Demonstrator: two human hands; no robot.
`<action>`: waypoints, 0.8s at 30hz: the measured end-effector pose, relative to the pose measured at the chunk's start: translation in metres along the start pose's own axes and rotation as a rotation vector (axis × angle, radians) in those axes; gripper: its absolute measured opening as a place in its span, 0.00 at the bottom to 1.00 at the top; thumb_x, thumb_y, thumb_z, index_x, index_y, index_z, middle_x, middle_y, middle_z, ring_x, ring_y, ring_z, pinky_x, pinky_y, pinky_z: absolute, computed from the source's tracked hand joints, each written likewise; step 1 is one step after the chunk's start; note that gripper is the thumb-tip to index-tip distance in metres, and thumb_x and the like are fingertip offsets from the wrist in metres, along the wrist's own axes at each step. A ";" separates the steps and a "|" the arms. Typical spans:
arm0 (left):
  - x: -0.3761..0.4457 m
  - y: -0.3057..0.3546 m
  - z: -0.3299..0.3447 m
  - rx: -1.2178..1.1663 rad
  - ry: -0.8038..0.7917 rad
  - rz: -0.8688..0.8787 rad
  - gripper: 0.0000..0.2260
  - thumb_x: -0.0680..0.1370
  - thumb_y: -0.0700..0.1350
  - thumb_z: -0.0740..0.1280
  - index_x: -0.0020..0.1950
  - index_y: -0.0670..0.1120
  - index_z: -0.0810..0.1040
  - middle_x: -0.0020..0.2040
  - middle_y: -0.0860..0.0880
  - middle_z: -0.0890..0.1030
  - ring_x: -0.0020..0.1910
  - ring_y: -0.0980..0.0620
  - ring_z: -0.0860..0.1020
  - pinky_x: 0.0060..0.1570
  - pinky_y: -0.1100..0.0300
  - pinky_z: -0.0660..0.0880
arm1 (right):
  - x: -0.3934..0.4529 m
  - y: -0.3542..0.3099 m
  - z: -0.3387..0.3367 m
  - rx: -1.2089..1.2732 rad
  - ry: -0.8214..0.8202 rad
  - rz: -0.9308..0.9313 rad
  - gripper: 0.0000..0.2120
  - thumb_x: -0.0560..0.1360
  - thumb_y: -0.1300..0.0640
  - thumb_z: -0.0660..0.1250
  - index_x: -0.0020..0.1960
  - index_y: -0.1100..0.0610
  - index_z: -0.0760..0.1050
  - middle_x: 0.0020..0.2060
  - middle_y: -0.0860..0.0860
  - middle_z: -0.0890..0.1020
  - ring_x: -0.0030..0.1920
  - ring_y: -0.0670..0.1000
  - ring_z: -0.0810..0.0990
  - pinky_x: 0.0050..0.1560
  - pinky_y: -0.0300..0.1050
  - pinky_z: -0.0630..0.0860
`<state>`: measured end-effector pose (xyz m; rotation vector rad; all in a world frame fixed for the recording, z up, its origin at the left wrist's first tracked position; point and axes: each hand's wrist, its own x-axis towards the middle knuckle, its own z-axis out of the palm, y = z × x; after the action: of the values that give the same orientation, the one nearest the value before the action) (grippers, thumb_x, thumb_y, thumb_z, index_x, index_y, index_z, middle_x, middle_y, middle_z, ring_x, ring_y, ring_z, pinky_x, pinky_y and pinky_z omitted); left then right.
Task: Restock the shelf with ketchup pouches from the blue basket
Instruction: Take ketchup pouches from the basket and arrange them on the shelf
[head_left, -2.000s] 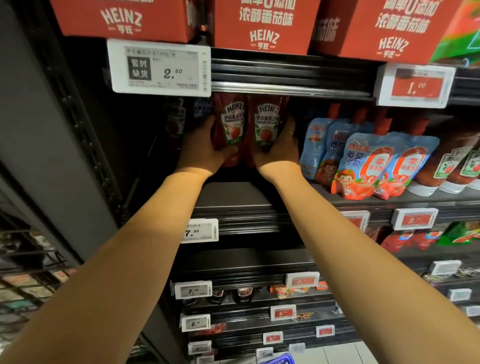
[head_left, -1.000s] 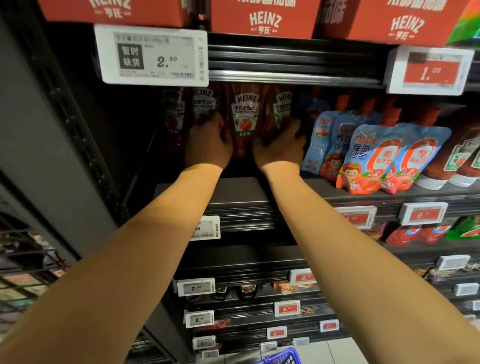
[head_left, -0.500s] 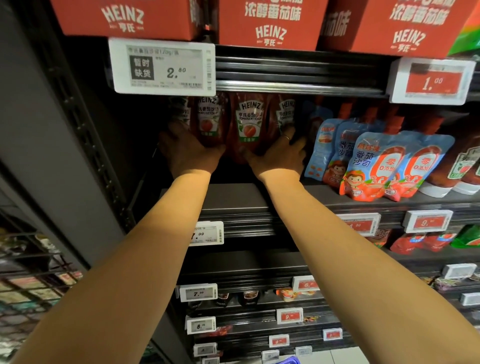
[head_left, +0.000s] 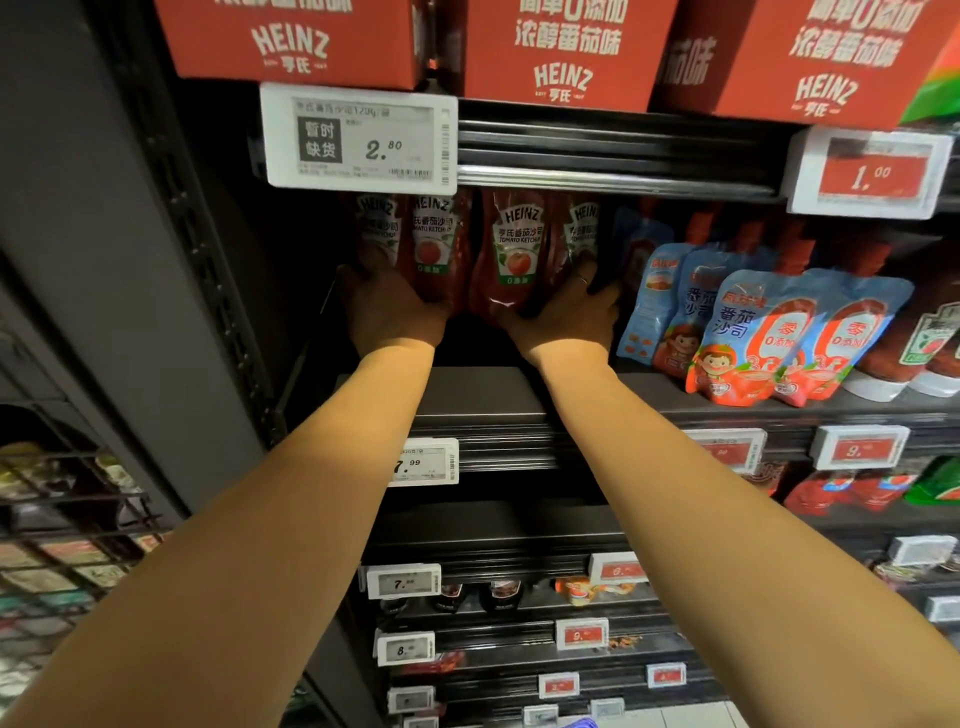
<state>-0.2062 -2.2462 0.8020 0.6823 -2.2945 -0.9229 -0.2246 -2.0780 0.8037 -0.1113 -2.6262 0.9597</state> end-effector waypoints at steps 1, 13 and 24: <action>0.001 0.000 0.001 0.009 -0.003 -0.004 0.52 0.62 0.55 0.82 0.77 0.42 0.57 0.74 0.34 0.64 0.72 0.34 0.66 0.67 0.44 0.71 | 0.001 0.000 0.001 0.001 -0.002 -0.003 0.61 0.63 0.33 0.76 0.80 0.55 0.45 0.74 0.64 0.57 0.74 0.67 0.61 0.70 0.61 0.65; -0.008 0.004 -0.006 0.027 -0.059 0.011 0.49 0.68 0.53 0.79 0.79 0.44 0.54 0.76 0.35 0.60 0.75 0.34 0.61 0.71 0.41 0.67 | -0.005 -0.006 -0.004 -0.002 -0.037 -0.015 0.59 0.66 0.37 0.77 0.80 0.57 0.44 0.75 0.64 0.55 0.74 0.69 0.60 0.71 0.61 0.64; -0.017 -0.030 -0.027 -0.242 -0.264 0.150 0.08 0.73 0.47 0.74 0.51 0.52 0.80 0.48 0.54 0.83 0.53 0.47 0.81 0.52 0.61 0.72 | -0.052 0.015 -0.042 -0.007 -0.079 -0.148 0.13 0.75 0.51 0.70 0.48 0.60 0.73 0.39 0.55 0.77 0.44 0.59 0.79 0.41 0.45 0.70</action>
<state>-0.1686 -2.2667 0.7909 0.2955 -2.3647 -1.2537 -0.1618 -2.0509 0.8088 0.1194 -2.6654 0.9222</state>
